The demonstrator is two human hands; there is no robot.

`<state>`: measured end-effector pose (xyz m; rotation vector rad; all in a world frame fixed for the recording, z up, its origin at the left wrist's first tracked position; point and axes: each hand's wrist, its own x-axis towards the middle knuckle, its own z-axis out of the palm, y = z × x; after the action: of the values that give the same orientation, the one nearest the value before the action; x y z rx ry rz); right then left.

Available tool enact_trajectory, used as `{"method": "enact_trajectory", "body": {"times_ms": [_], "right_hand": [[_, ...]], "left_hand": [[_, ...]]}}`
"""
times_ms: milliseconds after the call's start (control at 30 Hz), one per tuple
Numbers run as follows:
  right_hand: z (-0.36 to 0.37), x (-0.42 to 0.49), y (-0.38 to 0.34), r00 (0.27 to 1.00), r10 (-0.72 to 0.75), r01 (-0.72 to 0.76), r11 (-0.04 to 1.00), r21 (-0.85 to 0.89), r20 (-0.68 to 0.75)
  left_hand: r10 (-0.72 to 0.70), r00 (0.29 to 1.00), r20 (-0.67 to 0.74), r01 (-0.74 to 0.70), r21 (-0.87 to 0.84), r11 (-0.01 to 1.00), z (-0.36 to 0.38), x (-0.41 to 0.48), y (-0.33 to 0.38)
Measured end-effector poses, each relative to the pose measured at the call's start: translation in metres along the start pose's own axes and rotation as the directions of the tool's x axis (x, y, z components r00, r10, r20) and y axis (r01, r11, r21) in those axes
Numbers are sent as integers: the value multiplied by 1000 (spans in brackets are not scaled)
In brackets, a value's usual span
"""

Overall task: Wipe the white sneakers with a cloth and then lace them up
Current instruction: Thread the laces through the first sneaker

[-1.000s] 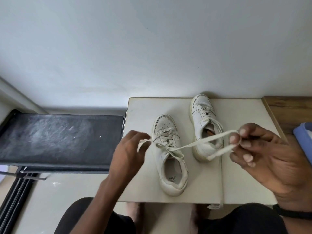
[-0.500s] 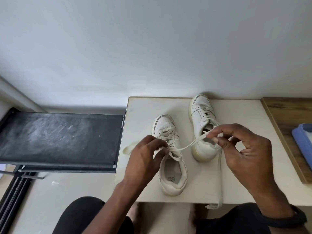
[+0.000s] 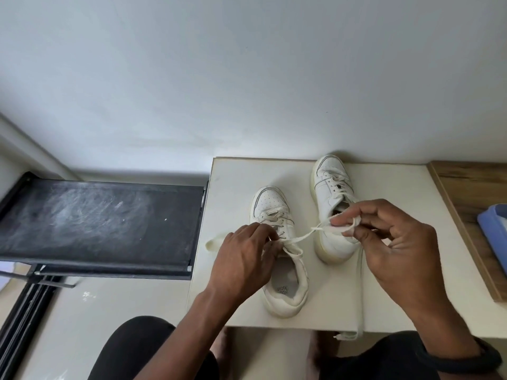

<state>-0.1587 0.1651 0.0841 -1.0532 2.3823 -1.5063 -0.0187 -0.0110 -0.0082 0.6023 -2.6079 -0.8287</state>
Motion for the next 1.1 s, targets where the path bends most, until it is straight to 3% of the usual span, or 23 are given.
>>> {"method": "enact_trajectory", "body": {"times_ms": [133, 267, 333, 433, 500, 567, 667, 700, 767, 833, 933, 1000, 1100], "right_hand": [[2, -3, 6, 980, -145, 110, 967, -229, -138], [2, 1, 15, 978, -183, 120, 882, -456, -97], [5, 1, 15, 988, -149, 114, 867, -485, -33], [12, -2, 9, 994, -24, 35, 994, -105, 106], [19, -4, 2, 966, 113, -162, 965, 206, 231], [27, -9, -4, 909, 261, -380, 837, 393, 325], [35, -11, -6, 740, 451, -671, 553, 494, 500], [36, -11, -6, 690, 469, -723, 481, 497, 550], [36, -9, -3, 654, 477, -756, 439, 486, 587], [38, -10, 1, 671, 487, -740, 494, 457, 560], [44, -11, 7, 760, 475, -624, 723, 295, 443], [50, -11, 11, 840, 403, -456, 887, 71, 365], [63, -12, 16, 940, 248, -210, 962, -177, 236]], "left_hand": [[24, 999, 34, -26, 58, 998, -1, -1, 3], [-10, 999, -43, 15, 112, 994, 3, -2, 9], [-27, 996, -83, 34, 91, 995, 6, -3, 11], [-81, 991, -109, 84, 27, 996, 8, -3, 13], [-103, 989, -104, 105, 12, 994, 9, -3, 14], [-118, 990, -79, 116, -33, 993, 8, -2, 12], [-143, 989, 21, 144, -198, 969, 1, 1, 1], [-141, 989, 52, 150, -247, 957, -1, 2, -2], [-139, 987, 80, 156, -284, 946, -5, 3, -8], [-167, 983, 80, 183, -295, 938, -7, 3, -10], [-219, 971, 92, 237, -333, 912, -7, 5, -11], [-254, 959, 124, 282, -361, 889, -6, 5, -11], [-276, 946, 170, 321, -380, 867, -5, 7, -12]]}}
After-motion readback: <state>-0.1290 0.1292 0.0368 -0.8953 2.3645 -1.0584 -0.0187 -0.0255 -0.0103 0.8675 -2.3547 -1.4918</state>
